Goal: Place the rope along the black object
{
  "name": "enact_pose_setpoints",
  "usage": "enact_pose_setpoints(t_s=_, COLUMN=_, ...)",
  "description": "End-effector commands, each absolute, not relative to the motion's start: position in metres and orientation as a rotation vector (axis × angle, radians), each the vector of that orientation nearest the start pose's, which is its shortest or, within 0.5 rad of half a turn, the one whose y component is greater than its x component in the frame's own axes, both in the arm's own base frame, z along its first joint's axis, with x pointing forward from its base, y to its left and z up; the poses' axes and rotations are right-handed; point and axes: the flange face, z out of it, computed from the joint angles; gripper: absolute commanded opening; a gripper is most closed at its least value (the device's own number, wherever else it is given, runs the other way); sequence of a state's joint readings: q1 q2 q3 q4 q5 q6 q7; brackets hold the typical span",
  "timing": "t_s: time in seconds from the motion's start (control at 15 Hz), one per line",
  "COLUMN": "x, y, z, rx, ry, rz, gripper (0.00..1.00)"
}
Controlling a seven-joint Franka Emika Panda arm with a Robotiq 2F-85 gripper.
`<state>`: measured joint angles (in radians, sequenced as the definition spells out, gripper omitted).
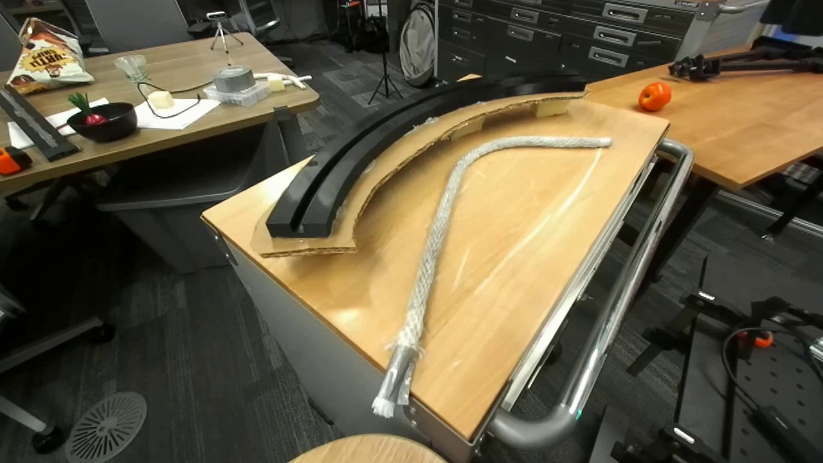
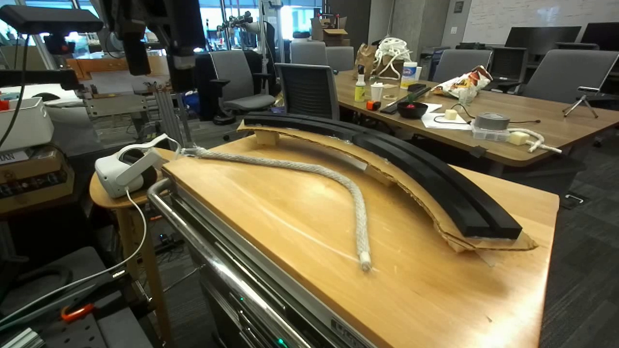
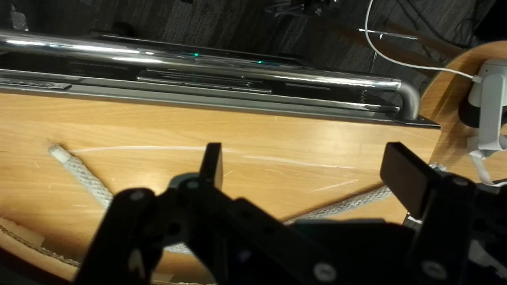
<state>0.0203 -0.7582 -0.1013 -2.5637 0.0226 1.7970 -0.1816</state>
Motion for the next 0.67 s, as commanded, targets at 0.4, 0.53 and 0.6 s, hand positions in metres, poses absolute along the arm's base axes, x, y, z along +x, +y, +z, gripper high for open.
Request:
enact_pose_setpoints(t_s=0.4, x=0.309, y=-0.035, z=0.563, rx=-2.973, ry=-0.819, rz=-0.171, gripper=1.00)
enact_pose_setpoints(t_s=0.53, x=0.306, y=-0.033, z=0.551, rx=-3.025, ry=-0.765, rz=-0.106, gripper=1.00)
enact_pose_setpoints(t_s=0.6, x=0.307, y=-0.035, z=0.554, rx=-3.011, ry=-0.779, rz=-0.122, gripper=1.00)
